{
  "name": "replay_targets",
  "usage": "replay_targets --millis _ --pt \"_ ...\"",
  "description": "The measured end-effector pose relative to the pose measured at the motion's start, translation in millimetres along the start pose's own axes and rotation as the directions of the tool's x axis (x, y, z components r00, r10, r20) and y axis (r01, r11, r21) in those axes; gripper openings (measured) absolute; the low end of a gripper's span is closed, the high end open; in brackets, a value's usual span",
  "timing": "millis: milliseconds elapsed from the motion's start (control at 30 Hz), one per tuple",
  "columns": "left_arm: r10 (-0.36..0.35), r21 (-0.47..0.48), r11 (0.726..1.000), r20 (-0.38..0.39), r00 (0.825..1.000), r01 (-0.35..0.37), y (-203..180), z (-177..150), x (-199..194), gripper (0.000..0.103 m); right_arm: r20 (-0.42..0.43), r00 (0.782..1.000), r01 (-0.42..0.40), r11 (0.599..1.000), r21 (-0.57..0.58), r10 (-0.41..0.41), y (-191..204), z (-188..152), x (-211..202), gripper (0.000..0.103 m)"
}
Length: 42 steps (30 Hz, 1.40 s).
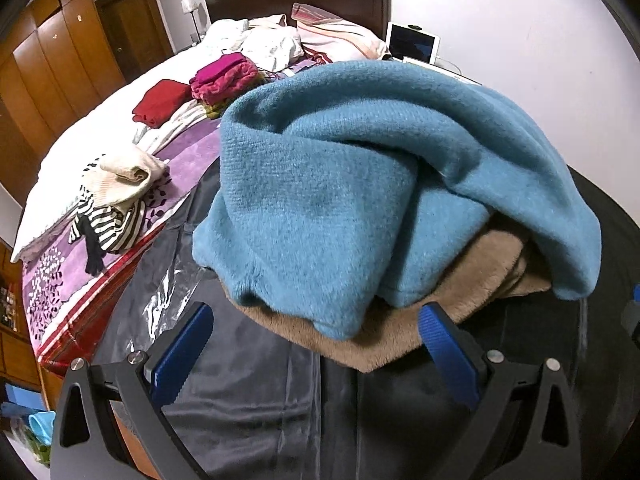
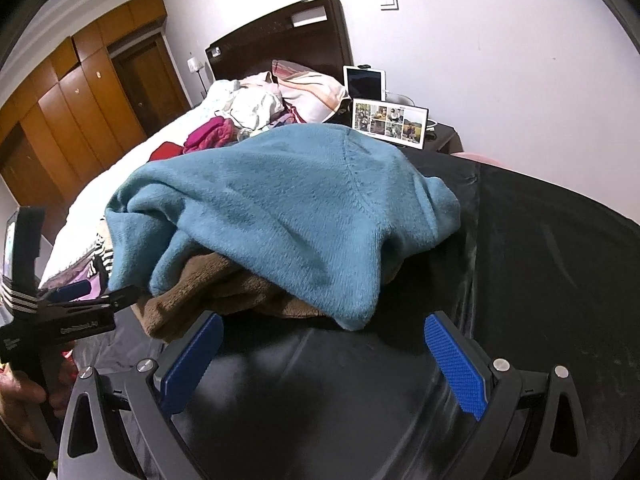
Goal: Fold clothes
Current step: 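Reach both grippers toward the teal sweater on top of the pile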
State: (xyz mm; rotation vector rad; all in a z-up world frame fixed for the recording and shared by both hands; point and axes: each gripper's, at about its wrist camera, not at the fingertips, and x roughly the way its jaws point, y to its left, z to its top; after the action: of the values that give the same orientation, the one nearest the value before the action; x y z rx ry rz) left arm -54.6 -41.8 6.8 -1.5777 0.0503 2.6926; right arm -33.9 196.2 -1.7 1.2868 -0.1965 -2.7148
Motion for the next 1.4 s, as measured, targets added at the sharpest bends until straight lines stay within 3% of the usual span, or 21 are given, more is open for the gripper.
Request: replay_targets --millis 333,667,1133,1300,1367,1400 --pt "0.032 0.006 0.999 0.019 0.999 -0.033 3.5 6.8 12.5 0.103 -0.013 0.999 0.032 0.999 -0.009 -0.033 7.9 12.7 18.6 0.102" --pt "0.019 -0.026 1.000 0.021 1.000 -0.018 25.8 8.7 22.9 0.103 -0.022 0.999 0.038 0.999 0.002 -0.037 5.0 13.3 34.0 0.102" --pt "-0.037 -0.007 0.999 0.059 0.998 0.038 33.6 19.0 20.1 0.103 -0.039 0.997 0.057 0.994 -0.091 -0.060 11.2 13.0 62.0 0.102" --pt "-0.091 -0.028 0.995 0.050 0.995 0.093 38.8 20.8 25.1 0.103 -0.066 0.988 0.129 0.979 -0.159 -0.141 10.6 15.0 89.0 0.102" --pt "-0.110 -0.039 0.993 0.048 0.993 0.112 40.9 20.6 26.5 0.103 -0.075 0.983 0.154 0.976 -0.153 -0.167 6.1 15.9 97.0 0.097" --pt "-0.115 -0.044 0.992 0.047 0.992 0.117 41.5 20.9 27.2 0.103 -0.080 0.980 0.167 0.975 -0.150 -0.180 3.9 16.4 101.1 0.087"
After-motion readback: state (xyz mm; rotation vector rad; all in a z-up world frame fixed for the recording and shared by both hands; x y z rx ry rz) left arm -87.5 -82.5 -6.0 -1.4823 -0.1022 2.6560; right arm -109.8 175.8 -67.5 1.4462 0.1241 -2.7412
